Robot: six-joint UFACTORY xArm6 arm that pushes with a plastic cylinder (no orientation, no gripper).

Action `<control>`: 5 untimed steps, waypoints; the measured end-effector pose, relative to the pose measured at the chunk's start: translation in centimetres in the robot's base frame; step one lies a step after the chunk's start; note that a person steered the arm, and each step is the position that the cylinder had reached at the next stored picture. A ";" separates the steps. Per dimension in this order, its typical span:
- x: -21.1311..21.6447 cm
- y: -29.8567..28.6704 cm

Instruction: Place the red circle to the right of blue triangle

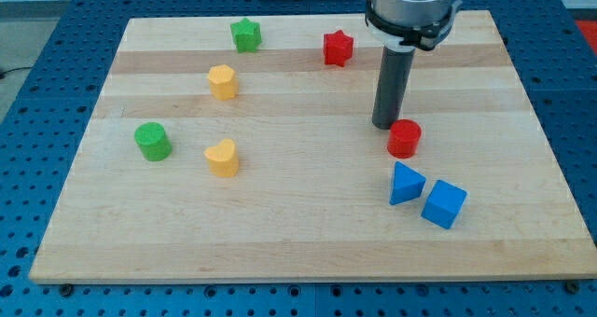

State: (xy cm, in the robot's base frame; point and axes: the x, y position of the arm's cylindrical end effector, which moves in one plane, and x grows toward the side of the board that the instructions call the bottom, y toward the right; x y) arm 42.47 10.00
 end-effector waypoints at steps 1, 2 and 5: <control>1.6 3.3; 6.2 5.3; -4.2 6.4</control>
